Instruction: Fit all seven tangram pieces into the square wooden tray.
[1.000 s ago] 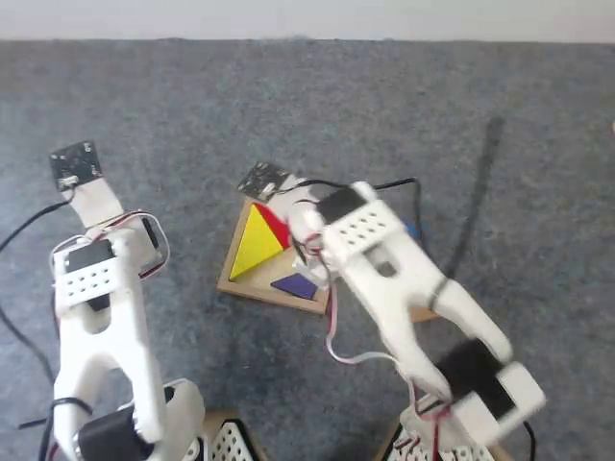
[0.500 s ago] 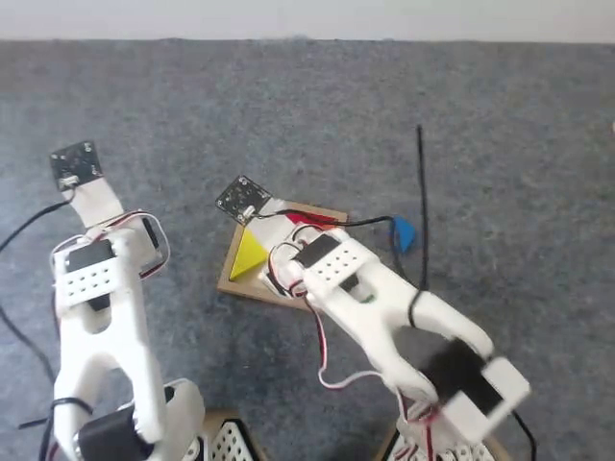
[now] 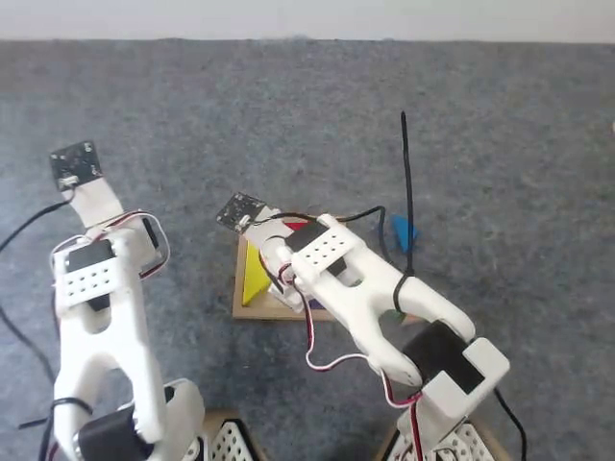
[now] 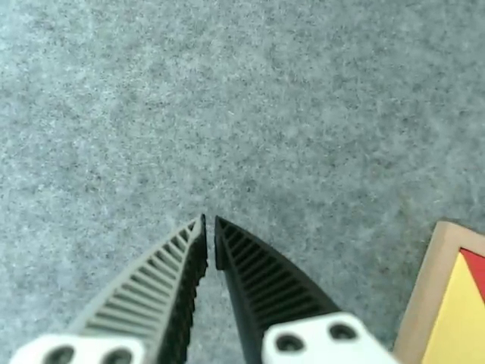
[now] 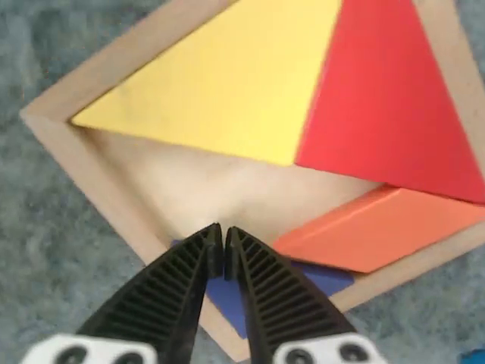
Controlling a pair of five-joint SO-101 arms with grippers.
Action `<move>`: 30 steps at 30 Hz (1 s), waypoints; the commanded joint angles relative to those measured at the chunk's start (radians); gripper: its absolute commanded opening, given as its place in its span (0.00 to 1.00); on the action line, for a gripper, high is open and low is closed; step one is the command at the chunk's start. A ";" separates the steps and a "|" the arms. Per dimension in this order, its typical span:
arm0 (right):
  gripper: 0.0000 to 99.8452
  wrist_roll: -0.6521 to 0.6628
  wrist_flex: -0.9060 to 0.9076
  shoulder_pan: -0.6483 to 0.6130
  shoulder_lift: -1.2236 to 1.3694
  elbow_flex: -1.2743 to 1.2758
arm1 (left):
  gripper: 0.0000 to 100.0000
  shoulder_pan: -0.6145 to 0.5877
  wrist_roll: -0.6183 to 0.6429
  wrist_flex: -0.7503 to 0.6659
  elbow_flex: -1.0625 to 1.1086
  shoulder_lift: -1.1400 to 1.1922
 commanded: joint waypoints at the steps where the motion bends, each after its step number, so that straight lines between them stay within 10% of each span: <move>1: 0.01 0.023 0.022 0.050 -0.010 -0.038 | 0.02 -0.002 -0.008 -0.025 -0.008 -0.005; 9: 0.01 0.101 0.140 0.058 -0.217 -0.094 | 0.02 -0.002 -0.008 -0.025 -0.008 -0.005; 30: 0.11 0.232 0.206 0.673 -0.463 0.232 | 0.02 0.140 -0.069 -0.023 0.056 -0.061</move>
